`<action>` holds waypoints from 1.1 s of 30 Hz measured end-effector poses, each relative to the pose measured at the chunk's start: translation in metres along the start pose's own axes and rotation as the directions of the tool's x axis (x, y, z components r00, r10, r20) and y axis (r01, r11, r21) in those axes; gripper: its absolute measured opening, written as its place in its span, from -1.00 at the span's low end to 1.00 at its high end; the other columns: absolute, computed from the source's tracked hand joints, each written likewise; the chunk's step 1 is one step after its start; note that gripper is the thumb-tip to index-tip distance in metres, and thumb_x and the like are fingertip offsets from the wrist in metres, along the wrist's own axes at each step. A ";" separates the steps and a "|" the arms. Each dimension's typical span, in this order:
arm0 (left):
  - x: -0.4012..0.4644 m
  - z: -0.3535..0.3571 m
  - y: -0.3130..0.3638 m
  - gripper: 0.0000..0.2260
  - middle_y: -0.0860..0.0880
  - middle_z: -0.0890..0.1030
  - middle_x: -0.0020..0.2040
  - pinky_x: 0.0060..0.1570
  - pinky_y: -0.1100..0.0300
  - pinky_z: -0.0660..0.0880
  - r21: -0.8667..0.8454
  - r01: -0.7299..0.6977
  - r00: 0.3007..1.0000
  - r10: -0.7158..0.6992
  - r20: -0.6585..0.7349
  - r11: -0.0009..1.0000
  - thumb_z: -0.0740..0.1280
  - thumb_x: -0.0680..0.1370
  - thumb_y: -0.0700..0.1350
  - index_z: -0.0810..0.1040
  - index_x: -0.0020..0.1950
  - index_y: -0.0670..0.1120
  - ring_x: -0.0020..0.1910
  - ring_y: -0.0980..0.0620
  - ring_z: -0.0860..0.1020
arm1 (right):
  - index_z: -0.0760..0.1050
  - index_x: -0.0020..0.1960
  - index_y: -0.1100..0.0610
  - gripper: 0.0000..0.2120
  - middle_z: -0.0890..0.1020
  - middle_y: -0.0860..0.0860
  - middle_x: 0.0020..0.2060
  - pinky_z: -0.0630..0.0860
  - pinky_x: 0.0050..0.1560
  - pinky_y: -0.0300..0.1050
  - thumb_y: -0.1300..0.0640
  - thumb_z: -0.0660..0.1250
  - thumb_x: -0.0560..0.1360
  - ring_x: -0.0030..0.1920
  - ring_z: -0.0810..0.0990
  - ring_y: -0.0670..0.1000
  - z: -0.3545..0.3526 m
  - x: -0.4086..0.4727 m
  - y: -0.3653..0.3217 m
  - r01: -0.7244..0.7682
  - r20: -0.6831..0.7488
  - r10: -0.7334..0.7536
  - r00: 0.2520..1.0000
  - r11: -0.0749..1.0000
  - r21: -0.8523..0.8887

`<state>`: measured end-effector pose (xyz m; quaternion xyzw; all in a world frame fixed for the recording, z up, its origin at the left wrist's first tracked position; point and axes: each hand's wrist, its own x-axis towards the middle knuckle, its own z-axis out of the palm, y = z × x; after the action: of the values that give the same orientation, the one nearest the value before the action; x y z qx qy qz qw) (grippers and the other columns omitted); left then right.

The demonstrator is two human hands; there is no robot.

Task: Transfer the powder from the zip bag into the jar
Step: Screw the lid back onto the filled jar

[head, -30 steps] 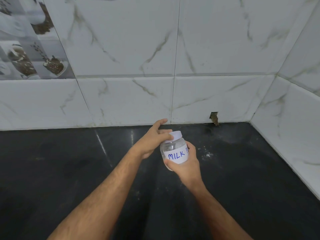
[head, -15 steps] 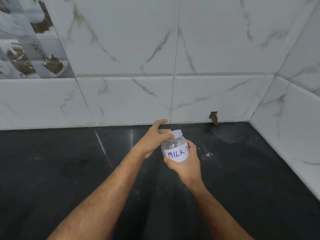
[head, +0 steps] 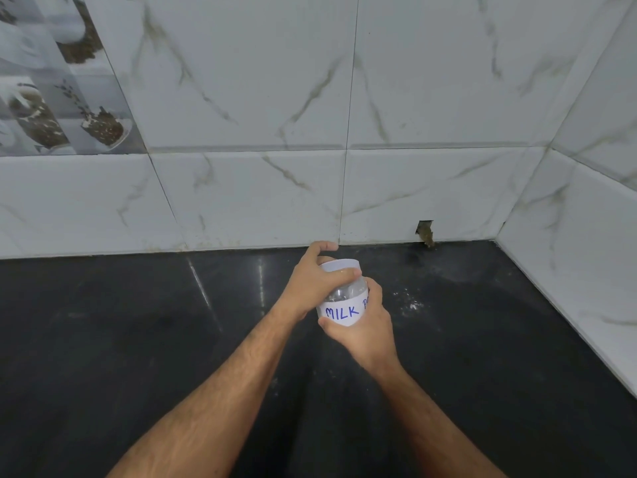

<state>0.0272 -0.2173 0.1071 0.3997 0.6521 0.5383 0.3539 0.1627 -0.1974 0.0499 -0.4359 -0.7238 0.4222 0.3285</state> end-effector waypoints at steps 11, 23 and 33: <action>-0.009 -0.016 -0.017 -0.46 0.07 0.58 0.10 -0.22 0.32 0.58 -0.074 -0.017 1.000 0.018 0.009 0.997 0.53 0.36 0.10 0.38 0.26 0.15 -0.07 0.11 0.67 | 0.18 0.30 -0.24 -0.08 0.56 -0.25 0.02 0.54 -0.24 -0.43 -0.20 0.57 0.06 -0.02 0.58 -0.32 0.011 -0.003 -0.004 -0.038 0.125 0.027 0.992 0.995 0.087; -0.032 -0.023 -0.078 -0.60 0.02 0.72 0.08 0.18 -0.05 0.58 -0.161 0.195 0.972 -0.169 0.162 0.968 0.11 0.64 0.24 0.60 0.20 0.05 0.13 0.00 0.67 | 0.21 0.39 -0.17 -0.06 0.56 -0.17 0.15 0.63 -0.06 -0.24 0.02 0.64 0.15 0.12 0.61 -0.13 0.012 -0.024 0.025 -0.144 0.062 0.134 0.989 0.971 0.193; -0.023 -0.003 -0.096 -0.73 0.02 0.70 0.13 0.14 -0.01 0.61 -0.132 0.207 0.954 -0.171 0.246 0.969 0.28 0.64 -0.01 0.53 0.34 0.06 0.12 0.04 0.67 | 0.26 0.41 0.00 -0.21 0.56 -0.05 0.23 0.59 0.07 -0.22 0.15 0.61 0.31 0.18 0.60 -0.10 -0.025 -0.001 0.054 -0.250 0.314 0.192 0.930 0.956 0.155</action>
<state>0.0211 -0.2491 0.0140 0.3665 0.5971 0.5008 0.5082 0.2035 -0.1758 0.0118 -0.4131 -0.6666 0.5848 0.2075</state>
